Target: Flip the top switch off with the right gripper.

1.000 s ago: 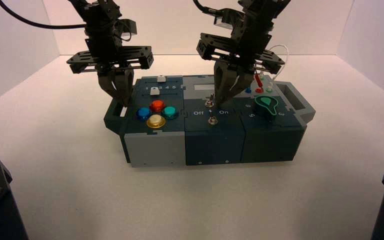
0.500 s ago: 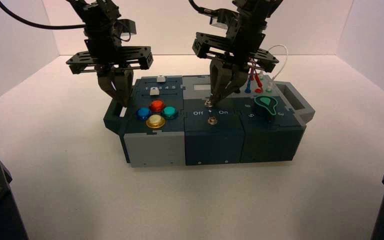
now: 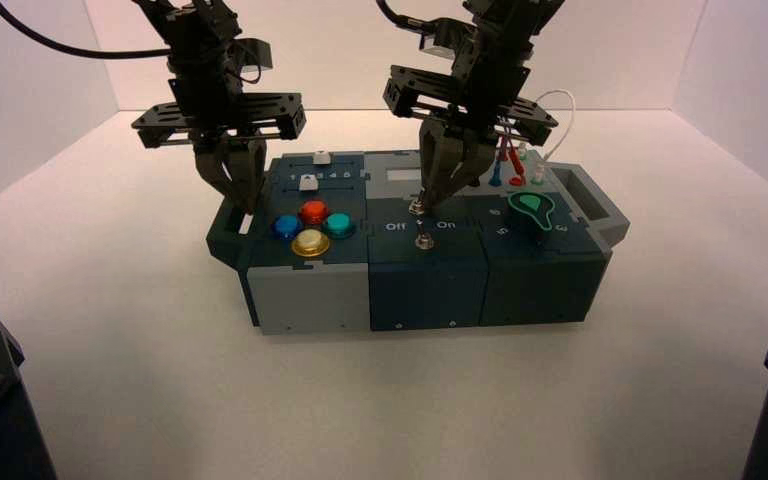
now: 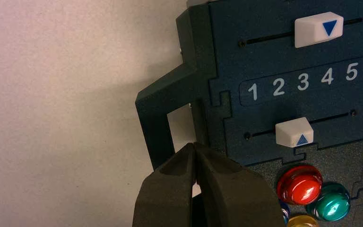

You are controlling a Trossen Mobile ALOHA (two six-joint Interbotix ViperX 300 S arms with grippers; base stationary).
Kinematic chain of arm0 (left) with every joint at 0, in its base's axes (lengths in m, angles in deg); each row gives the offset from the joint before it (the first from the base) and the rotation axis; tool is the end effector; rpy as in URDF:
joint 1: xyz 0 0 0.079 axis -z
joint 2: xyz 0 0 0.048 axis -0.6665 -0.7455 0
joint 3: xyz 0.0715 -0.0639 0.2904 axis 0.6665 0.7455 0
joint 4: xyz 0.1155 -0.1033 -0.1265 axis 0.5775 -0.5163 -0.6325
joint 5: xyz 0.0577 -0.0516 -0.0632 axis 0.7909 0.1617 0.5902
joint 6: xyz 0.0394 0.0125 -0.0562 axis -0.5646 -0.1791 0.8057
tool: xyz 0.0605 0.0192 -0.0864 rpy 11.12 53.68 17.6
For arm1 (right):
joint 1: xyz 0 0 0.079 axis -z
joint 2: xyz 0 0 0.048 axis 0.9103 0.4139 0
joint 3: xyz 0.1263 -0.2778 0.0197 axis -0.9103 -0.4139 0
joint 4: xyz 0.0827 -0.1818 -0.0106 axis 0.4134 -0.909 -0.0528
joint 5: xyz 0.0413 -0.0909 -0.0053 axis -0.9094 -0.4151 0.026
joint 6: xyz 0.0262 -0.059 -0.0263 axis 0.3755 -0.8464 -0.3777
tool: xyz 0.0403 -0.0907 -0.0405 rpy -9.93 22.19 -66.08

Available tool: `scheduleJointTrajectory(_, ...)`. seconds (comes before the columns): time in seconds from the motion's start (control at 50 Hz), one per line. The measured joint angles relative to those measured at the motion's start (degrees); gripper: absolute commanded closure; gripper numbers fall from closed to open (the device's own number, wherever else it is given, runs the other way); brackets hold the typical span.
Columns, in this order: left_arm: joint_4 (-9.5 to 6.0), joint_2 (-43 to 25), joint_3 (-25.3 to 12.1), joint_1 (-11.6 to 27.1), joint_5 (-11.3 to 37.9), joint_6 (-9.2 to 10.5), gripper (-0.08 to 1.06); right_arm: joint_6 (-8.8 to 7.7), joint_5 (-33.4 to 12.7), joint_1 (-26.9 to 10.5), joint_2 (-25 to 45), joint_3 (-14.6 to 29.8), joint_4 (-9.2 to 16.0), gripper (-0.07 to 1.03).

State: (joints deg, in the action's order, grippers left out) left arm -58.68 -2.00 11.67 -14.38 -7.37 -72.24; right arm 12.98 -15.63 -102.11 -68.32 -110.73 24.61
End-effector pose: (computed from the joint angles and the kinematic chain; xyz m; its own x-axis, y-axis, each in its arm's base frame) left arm 0.2550 -0.1501 -0.0014 0.0021 -0.1017 -0.9948 0.1490 0.9837 -0.1003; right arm 0.2500 0.2348 0.0354 0.0289 0.3004 -0.9534 -0.2453 0.9268 0.2846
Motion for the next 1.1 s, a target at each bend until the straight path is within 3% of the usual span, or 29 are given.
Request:
scheduleJointTrajectory(0.66, 0.18, 0.00, 0.26, 0.09, -0.35, 0.00, 1.01, 2.55, -1.05, -1.41, -0.62, -0.18, -0.35, 0.98)
scheduleJointTrajectory(1.1, 0.09, 0.00, 0.26, 0.09, -0.35, 0.00, 1.01, 3.08, -1.49, -1.49, -0.62, 0.00, -0.62, 0.98)
